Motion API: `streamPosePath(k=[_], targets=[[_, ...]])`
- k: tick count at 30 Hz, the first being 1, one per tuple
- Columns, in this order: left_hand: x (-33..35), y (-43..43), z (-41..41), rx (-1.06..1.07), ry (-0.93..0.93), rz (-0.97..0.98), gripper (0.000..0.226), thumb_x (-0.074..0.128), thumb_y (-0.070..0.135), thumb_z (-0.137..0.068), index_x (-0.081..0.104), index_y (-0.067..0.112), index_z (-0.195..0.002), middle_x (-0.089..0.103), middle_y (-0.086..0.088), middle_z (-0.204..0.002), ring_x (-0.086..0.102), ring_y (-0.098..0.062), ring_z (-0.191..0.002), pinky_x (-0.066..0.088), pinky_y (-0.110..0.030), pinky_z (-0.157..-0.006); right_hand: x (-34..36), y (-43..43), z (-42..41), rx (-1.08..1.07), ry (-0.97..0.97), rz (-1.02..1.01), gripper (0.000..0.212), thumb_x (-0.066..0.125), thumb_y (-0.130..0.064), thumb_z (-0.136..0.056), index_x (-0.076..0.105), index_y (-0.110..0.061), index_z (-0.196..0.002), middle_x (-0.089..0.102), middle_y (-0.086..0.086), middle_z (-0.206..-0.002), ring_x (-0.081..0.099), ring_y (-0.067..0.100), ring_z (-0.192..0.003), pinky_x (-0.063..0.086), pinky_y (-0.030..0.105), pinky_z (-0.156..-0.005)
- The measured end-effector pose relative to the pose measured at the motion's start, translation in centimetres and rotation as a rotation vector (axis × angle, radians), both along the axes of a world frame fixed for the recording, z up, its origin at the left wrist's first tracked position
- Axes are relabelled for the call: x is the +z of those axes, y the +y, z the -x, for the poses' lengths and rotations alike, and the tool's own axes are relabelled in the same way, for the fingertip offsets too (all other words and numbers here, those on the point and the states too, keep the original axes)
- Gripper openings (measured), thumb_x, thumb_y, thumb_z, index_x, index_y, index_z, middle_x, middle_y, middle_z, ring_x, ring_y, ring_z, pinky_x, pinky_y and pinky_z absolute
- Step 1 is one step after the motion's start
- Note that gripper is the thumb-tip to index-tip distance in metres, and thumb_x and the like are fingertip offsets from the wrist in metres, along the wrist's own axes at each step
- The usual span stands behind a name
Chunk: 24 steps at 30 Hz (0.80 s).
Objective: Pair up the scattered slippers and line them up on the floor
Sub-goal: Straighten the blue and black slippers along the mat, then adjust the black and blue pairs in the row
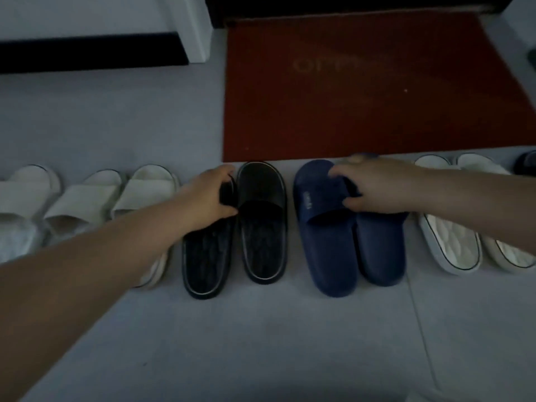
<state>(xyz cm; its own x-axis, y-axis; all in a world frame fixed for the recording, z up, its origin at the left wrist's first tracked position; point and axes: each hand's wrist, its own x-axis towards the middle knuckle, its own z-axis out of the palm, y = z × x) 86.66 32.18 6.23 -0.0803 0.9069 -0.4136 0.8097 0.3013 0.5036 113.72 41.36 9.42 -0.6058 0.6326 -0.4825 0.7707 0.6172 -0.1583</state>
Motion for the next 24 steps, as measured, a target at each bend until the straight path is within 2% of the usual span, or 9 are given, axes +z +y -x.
streamPosePath(k=[2, 3, 6, 9, 12, 15, 19, 24], targets=[[0.0, -1.7, 4.4, -0.076, 0.099, 0.025, 0.078, 0.076, 0.014, -0.07, 0.037, 0.012, -0.137, 0.051, -0.013, -0.135, 0.05, -0.029, -0.12, 0.042, -0.041, -0.102, 0.3, -1.7, 4.4, 0.117, -0.144, 0.103, 0.045, 0.056, -0.031, -0.086, 0.041, -0.021, -0.128, 0.055, 0.008, -0.118, 0.056, 0.023, -0.093, 0.05, 0.036, -0.078], [-0.3, -2.4, 6.0, -0.117, 0.132, 0.045, 0.074, 0.075, 0.014, -0.07, 0.039, 0.011, -0.135, 0.052, -0.014, -0.132, 0.051, -0.029, -0.119, 0.042, -0.04, -0.101, -0.1, -2.7, 6.3, 0.111, -0.193, 0.155, 0.046, 0.054, -0.03, -0.088, 0.039, -0.019, -0.13, 0.058, 0.01, -0.113, 0.057, 0.024, -0.091, 0.049, 0.035, -0.074], [-2.0, -3.8, 8.6, -0.194, 0.202, 0.092, 0.071, 0.073, 0.02, -0.074, 0.037, 0.012, -0.134, 0.052, -0.018, -0.129, 0.051, -0.034, -0.117, 0.043, -0.041, -0.098, -3.5, -4.9, 10.5, -0.143, -0.157, 0.265, 0.055, 0.051, -0.026, -0.091, 0.027, -0.011, -0.138, 0.061, 0.016, -0.11, 0.06, 0.03, -0.091, 0.048, 0.035, -0.071], [-4.5, -3.7, 9.4, -0.24, 0.26, 0.073, 0.08, 0.065, 0.026, -0.081, 0.018, 0.019, -0.145, 0.047, -0.02, -0.134, 0.049, -0.036, -0.118, 0.041, -0.042, -0.101, -7.2, -6.7, 12.5, -0.428, -0.04, 0.219, 0.077, 0.048, -0.026, -0.094, -0.005, -0.015, -0.147, 0.064, 0.02, -0.11, 0.063, 0.034, -0.092, 0.049, 0.036, -0.074], [-5.4, -2.8, 9.2, -0.238, 0.185, 0.081, 0.083, 0.062, 0.021, -0.085, 0.007, 0.018, -0.148, 0.044, -0.02, -0.14, 0.047, -0.033, -0.124, 0.039, -0.039, -0.104, -8.9, -7.1, 12.6, -0.605, 0.106, 0.091, 0.066, 0.041, -0.015, -0.095, 0.004, -0.027, -0.148, 0.063, 0.023, -0.114, 0.062, 0.034, -0.095, 0.048, 0.036, -0.079], [-5.8, -2.7, 8.5, -0.202, 0.159, 0.052, 0.075, 0.054, 0.02, -0.09, 0.006, 0.015, -0.148, 0.05, -0.023, -0.134, 0.05, -0.034, -0.119, 0.042, -0.037, -0.097, -9.2, -7.1, 12.2, -0.65, 0.156, 0.028, 0.064, 0.034, -0.003, -0.093, 0.017, -0.034, -0.146, 0.059, 0.018, -0.125, 0.058, 0.034, -0.106, 0.048, 0.039, -0.091], [-6.2, -3.2, 7.9, -0.112, 0.065, 0.023, 0.069, 0.045, 0.017, -0.093, 0.002, 0.014, -0.148, 0.048, -0.025, -0.13, 0.051, -0.036, -0.113, 0.043, -0.037, -0.089, -9.8, -8.2, 12.5, -0.642, 0.191, -0.025, 0.06, 0.033, -0.003, -0.094, 0.022, -0.034, -0.145, 0.057, 0.016, -0.13, 0.056, 0.034, -0.111, 0.046, 0.043, -0.095], [-6.6, -3.0, 8.3, -0.032, 0.007, -0.04, 0.061, 0.042, 0.018, -0.094, 0.01, 0.013, -0.146, 0.041, -0.022, -0.139, 0.047, -0.035, -0.122, 0.041, -0.04, -0.098, -10.2, -8.8, 12.8, -0.678, 0.227, -0.1, 0.054, 0.033, -0.01, -0.096, 0.025, -0.033, -0.144, 0.054, 0.016, -0.134, 0.055, 0.035, -0.114, 0.045, 0.038, -0.095]])
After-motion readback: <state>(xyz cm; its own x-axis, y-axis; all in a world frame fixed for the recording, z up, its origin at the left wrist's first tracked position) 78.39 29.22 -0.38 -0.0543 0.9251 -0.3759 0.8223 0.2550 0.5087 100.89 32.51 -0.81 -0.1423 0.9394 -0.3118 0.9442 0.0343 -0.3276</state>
